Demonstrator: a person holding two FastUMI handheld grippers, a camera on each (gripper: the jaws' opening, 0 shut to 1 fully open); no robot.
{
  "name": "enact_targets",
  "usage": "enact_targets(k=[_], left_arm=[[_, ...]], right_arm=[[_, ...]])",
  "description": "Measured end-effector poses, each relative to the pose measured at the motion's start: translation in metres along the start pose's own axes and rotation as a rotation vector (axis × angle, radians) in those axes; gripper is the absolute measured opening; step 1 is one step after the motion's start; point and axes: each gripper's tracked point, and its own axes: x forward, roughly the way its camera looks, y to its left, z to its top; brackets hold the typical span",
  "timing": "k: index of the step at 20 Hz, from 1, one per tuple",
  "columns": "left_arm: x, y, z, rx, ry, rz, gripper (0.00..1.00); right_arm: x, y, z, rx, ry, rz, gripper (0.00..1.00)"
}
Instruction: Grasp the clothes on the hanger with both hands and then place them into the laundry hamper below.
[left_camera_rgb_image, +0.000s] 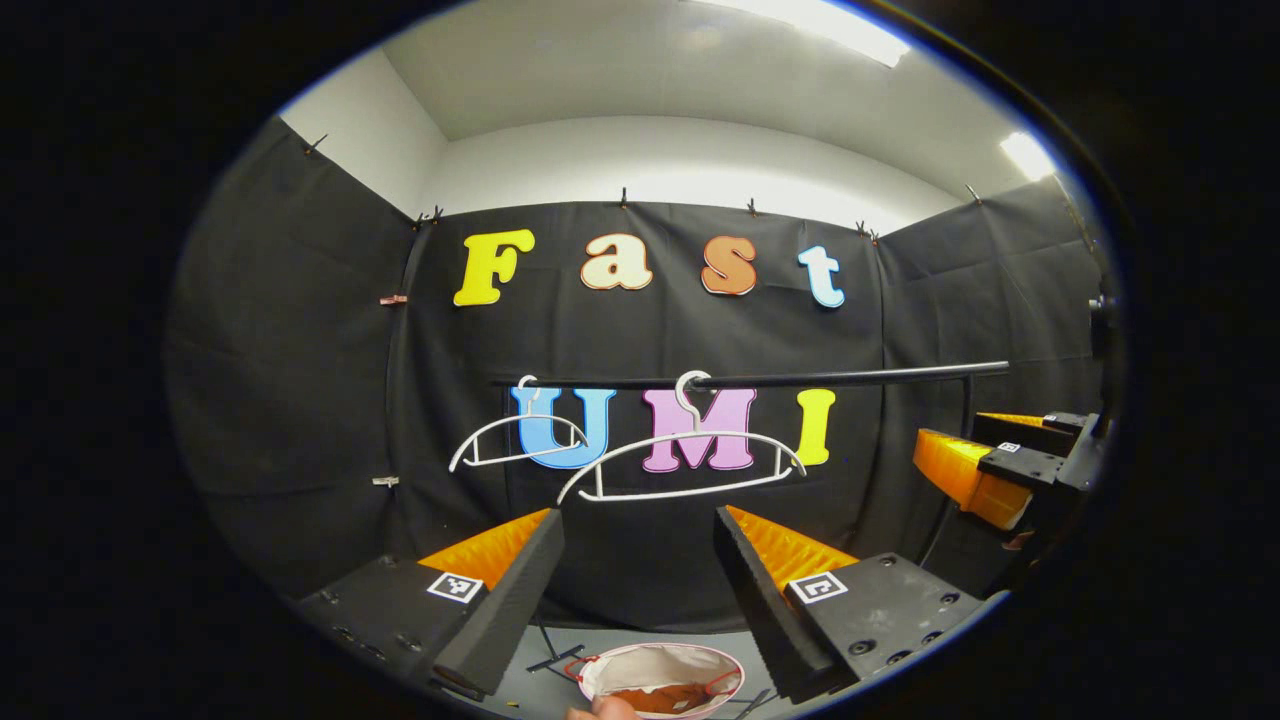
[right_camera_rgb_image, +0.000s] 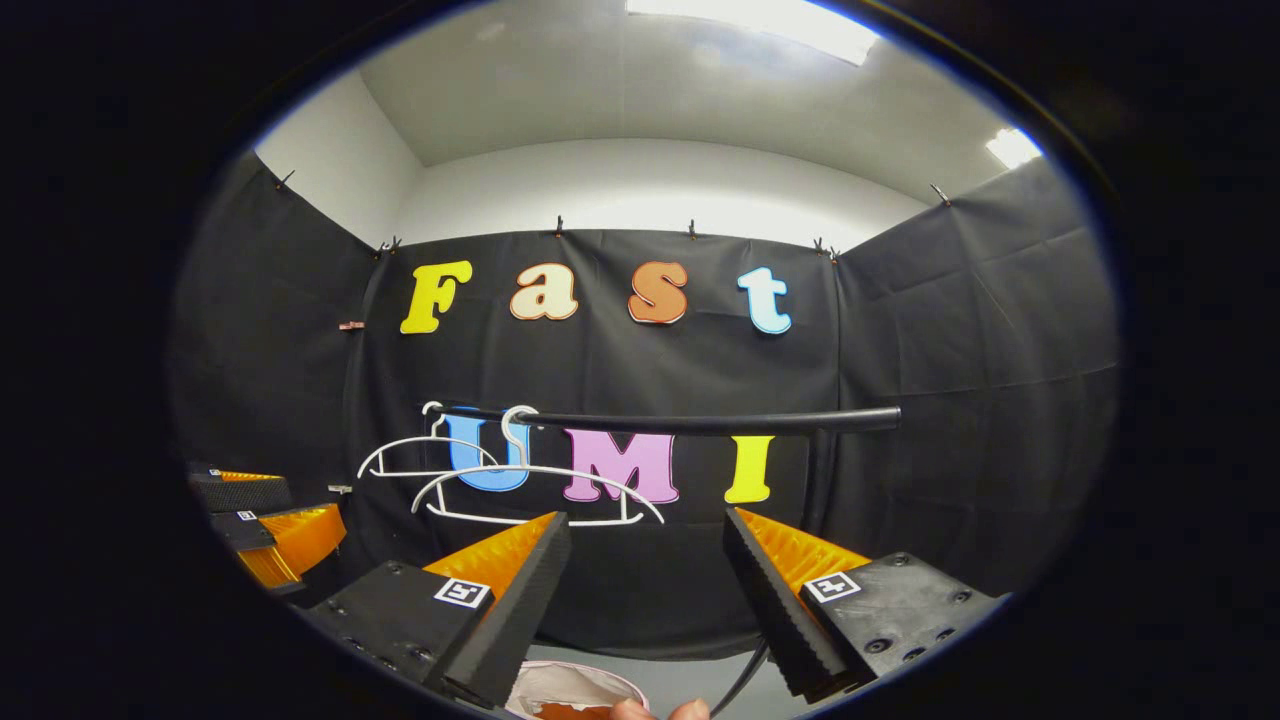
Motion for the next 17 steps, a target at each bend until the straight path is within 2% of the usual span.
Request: enact_targets(k=[2,4,8,9,10,17], left_arm=[[-0.001,0.0006,-0.0002,-0.001,0.0,0.003,0.92],[-0.0008,0.0011,0.0009,-0.003,0.0,0.002,0.95],[-0.0015,0.0007,0.0008,0.005,0.0,0.001,0.95],[-0.0022,0.0012,0.001,0.006,0.001,0.001,0.92],[-0.0021,0.0006,0.0011,0.007,0.0,-0.001,0.95],[-0.0043,0.0009,0.0021,0.009,-0.002,0.0,0.95]], right_arm=[[0.0002,0.0008,0.0002,-0.003,-0.003,0.002,0.98],[-0.0005,0.0017,-0.0003,-0.004,-0.001,0.006,0.98],[-0.0011,0.0006,0.0003,-0.005,-0.003,0.0,0.98],[-0.0013,0.0008,0.0002,-0.004,-0.003,0.0,0.98],[-0.002,0.0005,0.0005,-0.004,-0.003,0.0,0.98],[-0.003,0.0055,0.0025,-0.01,-0.008,0.012,0.98]])
